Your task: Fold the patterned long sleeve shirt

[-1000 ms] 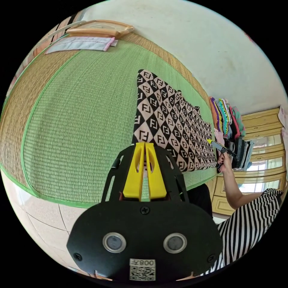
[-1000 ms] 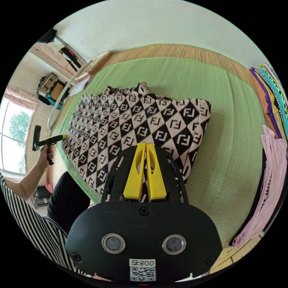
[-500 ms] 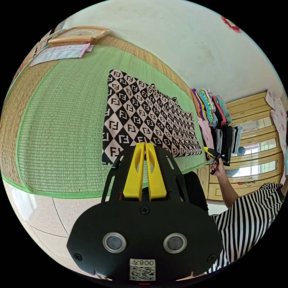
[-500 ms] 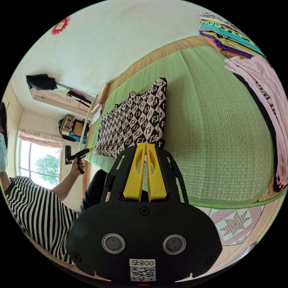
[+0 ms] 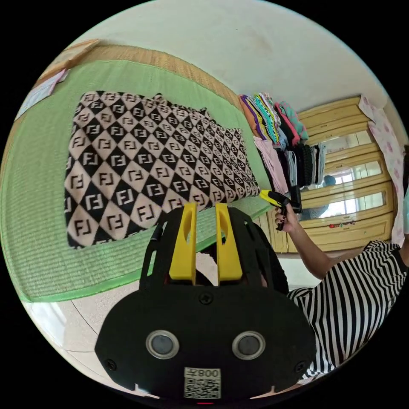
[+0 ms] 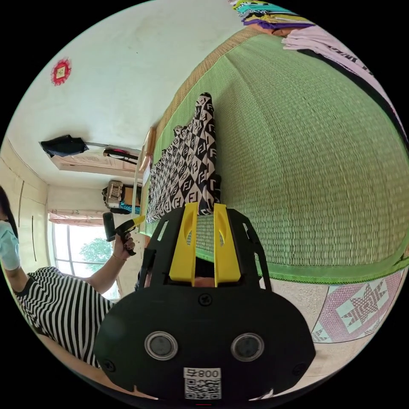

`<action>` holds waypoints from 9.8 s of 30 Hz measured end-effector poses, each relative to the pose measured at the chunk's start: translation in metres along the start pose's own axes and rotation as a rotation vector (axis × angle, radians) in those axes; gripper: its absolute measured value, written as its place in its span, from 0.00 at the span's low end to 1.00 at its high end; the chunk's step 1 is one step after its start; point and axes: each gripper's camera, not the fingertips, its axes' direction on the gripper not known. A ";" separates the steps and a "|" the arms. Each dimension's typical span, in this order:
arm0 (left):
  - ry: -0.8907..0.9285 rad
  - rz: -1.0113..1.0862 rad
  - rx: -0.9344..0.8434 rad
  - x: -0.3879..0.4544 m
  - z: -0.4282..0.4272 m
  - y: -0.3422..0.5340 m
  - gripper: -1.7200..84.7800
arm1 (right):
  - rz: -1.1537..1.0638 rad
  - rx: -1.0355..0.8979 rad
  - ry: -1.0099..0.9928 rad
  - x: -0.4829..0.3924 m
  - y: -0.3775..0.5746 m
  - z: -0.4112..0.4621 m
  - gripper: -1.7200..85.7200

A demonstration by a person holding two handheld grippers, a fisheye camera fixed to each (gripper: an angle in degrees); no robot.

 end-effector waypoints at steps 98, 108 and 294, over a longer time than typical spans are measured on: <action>0.322 -0.115 0.404 -0.183 -0.140 0.121 0.05 | -0.221 -0.076 -0.137 -0.050 -0.110 0.522 0.05; 0.420 -0.294 0.475 -0.266 -0.185 0.150 0.05 | -0.242 -0.172 -0.021 -0.019 -0.091 0.689 0.05; 0.558 -0.351 0.220 -0.304 -0.175 0.136 0.10 | 0.099 -0.329 -0.427 0.077 0.064 0.295 0.15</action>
